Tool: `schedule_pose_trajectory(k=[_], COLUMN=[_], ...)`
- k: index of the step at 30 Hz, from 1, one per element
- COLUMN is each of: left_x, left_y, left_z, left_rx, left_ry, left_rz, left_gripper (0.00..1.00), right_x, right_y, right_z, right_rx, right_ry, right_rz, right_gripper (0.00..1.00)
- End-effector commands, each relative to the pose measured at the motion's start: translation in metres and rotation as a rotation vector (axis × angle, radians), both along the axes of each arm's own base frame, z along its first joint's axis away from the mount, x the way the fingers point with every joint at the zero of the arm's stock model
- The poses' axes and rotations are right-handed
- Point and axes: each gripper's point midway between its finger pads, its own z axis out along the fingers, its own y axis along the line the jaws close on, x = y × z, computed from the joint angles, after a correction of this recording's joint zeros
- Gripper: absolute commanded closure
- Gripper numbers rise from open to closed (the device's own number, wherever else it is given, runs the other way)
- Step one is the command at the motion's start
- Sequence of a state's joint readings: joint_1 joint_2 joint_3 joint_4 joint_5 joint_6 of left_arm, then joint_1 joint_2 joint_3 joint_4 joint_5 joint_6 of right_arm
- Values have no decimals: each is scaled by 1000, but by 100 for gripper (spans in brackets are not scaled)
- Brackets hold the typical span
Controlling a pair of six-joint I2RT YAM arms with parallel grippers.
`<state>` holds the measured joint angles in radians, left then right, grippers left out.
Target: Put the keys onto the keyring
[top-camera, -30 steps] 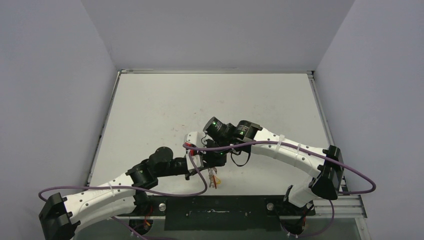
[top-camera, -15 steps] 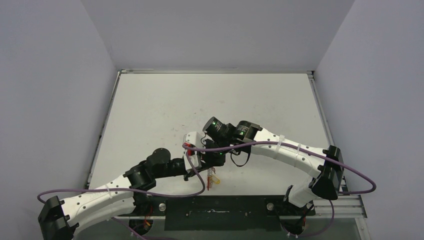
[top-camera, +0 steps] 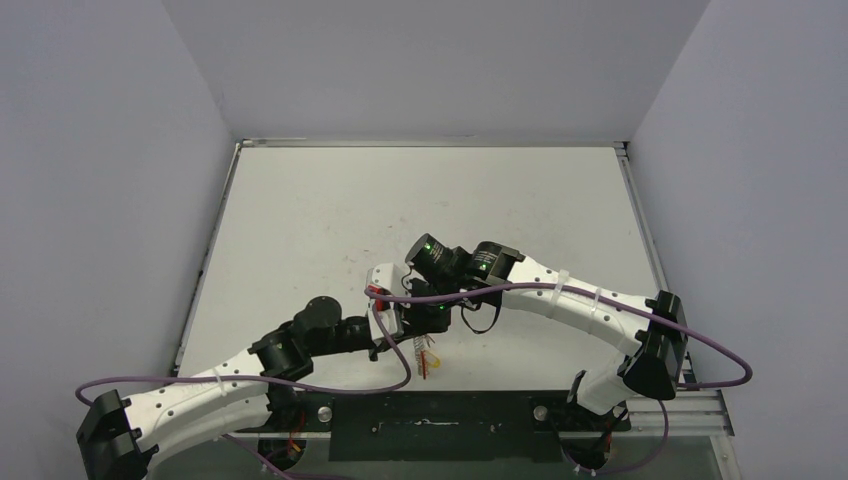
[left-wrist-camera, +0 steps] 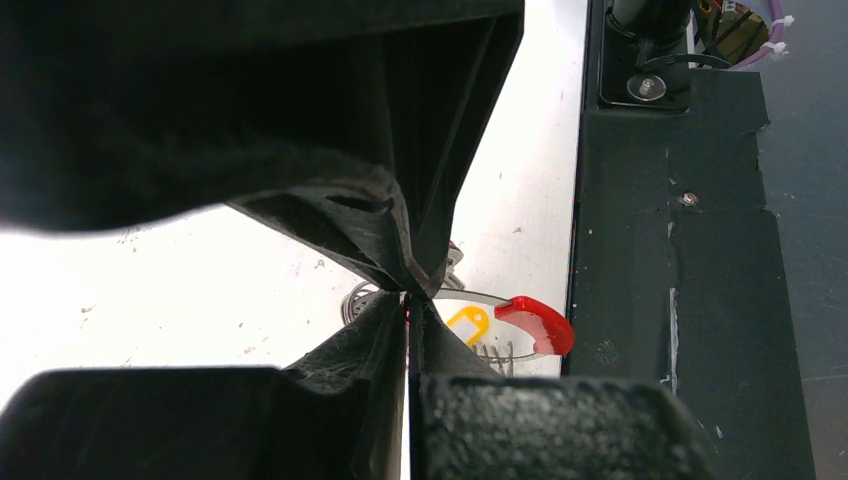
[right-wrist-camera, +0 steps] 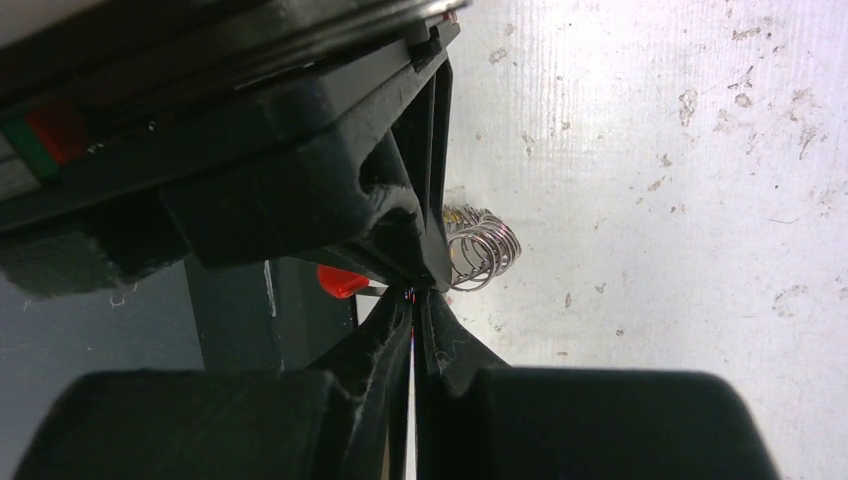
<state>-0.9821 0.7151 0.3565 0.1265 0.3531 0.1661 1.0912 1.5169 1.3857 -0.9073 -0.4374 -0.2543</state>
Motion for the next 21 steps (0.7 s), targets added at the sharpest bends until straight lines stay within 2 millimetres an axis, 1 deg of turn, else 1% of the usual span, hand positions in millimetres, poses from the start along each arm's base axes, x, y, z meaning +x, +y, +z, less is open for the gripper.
schedule_pose_trajectory(k=[1, 4, 6, 9, 10, 11, 15, 17, 21], left_x=[-2, -2, -1, 0, 1, 1, 1, 0, -4], left_y=[-8, -6, -4, -2, -1, 0, 4, 5, 8], left_z=[30, 28, 28, 29, 29, 31, 34, 39, 49], left_rx=[-102, -99, -102, -116, -123, -135, -201, -242, -312], left_ry=[-34, -32, -33, -39, -41, -46, -69, -91, -135], left_rz=[-19, -12, -2, 16, 21, 24, 45, 46, 31], left_gripper=[100, 100, 100, 100, 100, 100, 100, 100, 100], right_x=[5, 9, 12, 16, 19, 20, 24, 20, 10], right_y=[11, 10, 10, 8, 8, 5, -3, -6, -11], right_z=[14, 15, 17, 23, 29, 30, 44, 46, 44], right_rx=[66, 67, 81, 141, 179, 207, 357, 409, 468], right_ry=[-54, -65, -70, -58, -53, -40, -7, -17, -52], right_rz=[21, 11, 2, -6, -10, -16, -4, 33, 114], right_gripper=[100, 100, 87, 64, 59, 56, 48, 47, 46])
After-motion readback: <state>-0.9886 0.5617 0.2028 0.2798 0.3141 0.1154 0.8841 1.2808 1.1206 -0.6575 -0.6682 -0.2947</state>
